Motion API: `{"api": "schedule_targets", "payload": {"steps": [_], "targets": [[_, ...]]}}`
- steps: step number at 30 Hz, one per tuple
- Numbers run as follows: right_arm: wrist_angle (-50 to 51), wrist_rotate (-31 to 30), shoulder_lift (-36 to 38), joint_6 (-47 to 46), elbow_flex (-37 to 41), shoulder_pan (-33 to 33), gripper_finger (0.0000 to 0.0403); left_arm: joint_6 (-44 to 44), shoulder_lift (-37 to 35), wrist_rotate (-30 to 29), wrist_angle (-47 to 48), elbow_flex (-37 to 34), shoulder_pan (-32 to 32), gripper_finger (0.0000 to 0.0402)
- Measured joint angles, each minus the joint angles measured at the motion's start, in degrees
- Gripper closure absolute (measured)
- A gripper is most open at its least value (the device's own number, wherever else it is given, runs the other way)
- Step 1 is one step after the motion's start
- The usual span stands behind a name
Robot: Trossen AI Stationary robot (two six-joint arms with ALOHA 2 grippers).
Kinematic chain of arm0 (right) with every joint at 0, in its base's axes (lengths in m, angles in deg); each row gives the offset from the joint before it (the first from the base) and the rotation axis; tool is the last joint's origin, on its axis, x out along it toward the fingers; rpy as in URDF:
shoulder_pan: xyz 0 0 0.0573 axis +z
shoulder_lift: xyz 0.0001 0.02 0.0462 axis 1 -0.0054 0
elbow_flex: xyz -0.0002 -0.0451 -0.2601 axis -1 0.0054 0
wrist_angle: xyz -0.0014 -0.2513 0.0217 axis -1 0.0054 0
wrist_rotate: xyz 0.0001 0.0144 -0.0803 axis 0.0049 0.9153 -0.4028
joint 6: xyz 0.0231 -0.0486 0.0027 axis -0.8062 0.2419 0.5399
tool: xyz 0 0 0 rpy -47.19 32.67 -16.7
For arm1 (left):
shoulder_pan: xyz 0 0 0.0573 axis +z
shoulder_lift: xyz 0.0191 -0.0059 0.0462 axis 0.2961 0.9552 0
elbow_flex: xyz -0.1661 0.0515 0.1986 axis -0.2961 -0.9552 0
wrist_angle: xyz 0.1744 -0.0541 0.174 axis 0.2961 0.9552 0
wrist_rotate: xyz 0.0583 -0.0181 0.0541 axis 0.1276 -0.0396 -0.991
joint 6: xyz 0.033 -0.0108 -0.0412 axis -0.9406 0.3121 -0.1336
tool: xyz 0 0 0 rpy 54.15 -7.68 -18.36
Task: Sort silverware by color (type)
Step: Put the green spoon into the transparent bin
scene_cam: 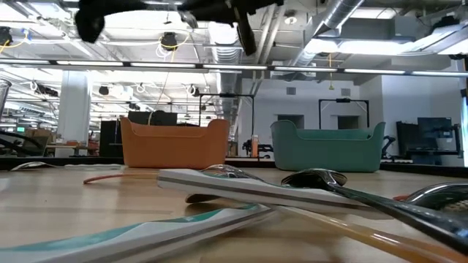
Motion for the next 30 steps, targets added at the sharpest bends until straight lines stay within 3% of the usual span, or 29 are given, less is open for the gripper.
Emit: {"api": "schedule_targets", "payload": {"steps": [4, 9, 17, 19, 24, 30], "targets": [[-2.6, 2.5, -0.1, 4.3, 0.0, 0.4, 0.037, -5.7, 0.6, 4.4, -7.8, -1.9, 5.2, 0.0248], [-2.5, 2.4, -0.1, 8.7, 0.0, 1.0, 0.037, -10.2, 0.6, 12.5, -11.0, -1.9, 10.9, 0.0258], [-2.4, 1.2, -0.1, 10.3, 0.0, 0.9, 0.037, -10.4, 0.4, 22.0, -12.6, -1.9, 15.8, 0.0384], [-2.2, 1.1, -0.1, 10.7, 0.0, 0.9, 0.037, -9.6, 0.6, 23.7, -12.6, -1.9, 16.8, 0.0395], [-2.1, 0.0, -0.1, 10.5, 0.0, 0.5, 0.037, -8.8, 0.6, 26.1, -12.7, -1.9, 18.4, 0.0375], [-2.5, -2.5, 0.2, 9.4, 0.0, 0.8, 0.037, -8.7, 0.5, 27.5, -13.1, -1.9, 18.7, 0.0313]]}}
